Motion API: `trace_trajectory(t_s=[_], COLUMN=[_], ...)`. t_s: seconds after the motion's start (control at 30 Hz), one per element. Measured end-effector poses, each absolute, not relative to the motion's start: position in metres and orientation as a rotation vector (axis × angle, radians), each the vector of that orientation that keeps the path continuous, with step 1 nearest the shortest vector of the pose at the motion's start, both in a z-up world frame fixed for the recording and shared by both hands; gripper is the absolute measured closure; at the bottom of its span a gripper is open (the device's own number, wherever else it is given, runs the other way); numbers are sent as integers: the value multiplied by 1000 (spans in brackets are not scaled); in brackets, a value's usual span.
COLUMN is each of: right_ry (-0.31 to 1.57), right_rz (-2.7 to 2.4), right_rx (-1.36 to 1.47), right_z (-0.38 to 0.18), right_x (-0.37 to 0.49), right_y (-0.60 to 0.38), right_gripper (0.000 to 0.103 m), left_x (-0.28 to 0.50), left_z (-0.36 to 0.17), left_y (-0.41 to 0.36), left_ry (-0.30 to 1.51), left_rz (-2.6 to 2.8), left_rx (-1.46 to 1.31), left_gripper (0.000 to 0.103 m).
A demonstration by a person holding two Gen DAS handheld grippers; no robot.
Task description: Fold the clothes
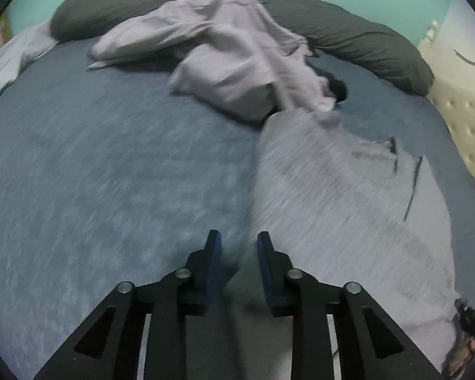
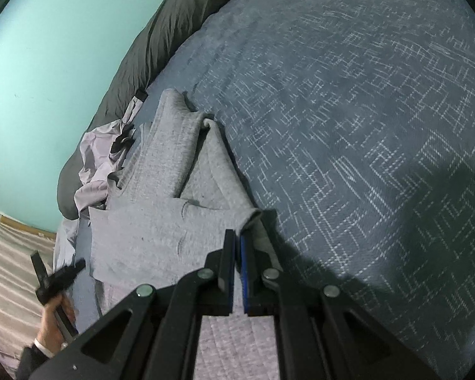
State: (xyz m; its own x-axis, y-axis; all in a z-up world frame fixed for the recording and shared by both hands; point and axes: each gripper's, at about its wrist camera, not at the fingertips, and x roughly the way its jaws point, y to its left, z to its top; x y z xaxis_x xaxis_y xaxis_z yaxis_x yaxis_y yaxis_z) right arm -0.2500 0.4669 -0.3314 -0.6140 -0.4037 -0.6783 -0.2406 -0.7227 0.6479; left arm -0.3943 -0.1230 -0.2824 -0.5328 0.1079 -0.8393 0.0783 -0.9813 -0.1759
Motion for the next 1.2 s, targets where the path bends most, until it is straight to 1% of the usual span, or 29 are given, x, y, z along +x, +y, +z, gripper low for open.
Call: trace_trajectory(t_s=[0.07, 0.13, 0.2, 0.27, 0.3, 0.4, 0.6, 0.67, 0.73, 0.8, 0.97, 1.2], right_ry=[-1116, -1115, -1117, -1115, -1112, -1095, -1079, -1070, -1065, -1064, -1064, -1069], right_rz=[-2493, -2483, -2475, -2470, -2468, -2467, -2461, -2464, -2464, -2463, -2461, -2463], right_rx=[1336, 1349, 1354, 1355, 1356, 1364, 1375, 1373, 1370, 1372, 1371, 1368], right_z=[-333, -336, -338, -338, -339, -339, -343, -342, -343, -343, -344, -344], right_x=[-251, -252, -253, -254, -254, -255, -258, -259, -259, -259, -259, -258], right_y=[467, 468, 469, 469, 469, 468, 466, 465, 465, 465, 465, 465], right_gripper=[100, 100, 100, 100, 100, 100, 100, 100, 100, 100, 100, 100], left_x=[-413, -435, -456, -475, -485, -507, -531, -533, -533, -531, -523, -516], left_z=[-280, -278, -278, -280, -280, -287, -315, -322, -326, -325, -315, -316], left_y=[-112, -103, -96, -92, -90, -92, -110, -113, -116, -120, -141, -149], left_ry=[-281, -269, -258, -238, -228, -208, -330, -366, -418, -459, -600, -636], left_rz=[2713, 2705, 2700, 2693, 2689, 2694, 2649, 2638, 2633, 2645, 2695, 2686], left_rx=[-1516, -1527, -1534, -1555, -1566, -1597, -1676, -1679, -1656, -1622, -1536, -1520], left_gripper=[76, 71, 69, 65, 62, 60, 60, 63, 76, 80, 80, 79])
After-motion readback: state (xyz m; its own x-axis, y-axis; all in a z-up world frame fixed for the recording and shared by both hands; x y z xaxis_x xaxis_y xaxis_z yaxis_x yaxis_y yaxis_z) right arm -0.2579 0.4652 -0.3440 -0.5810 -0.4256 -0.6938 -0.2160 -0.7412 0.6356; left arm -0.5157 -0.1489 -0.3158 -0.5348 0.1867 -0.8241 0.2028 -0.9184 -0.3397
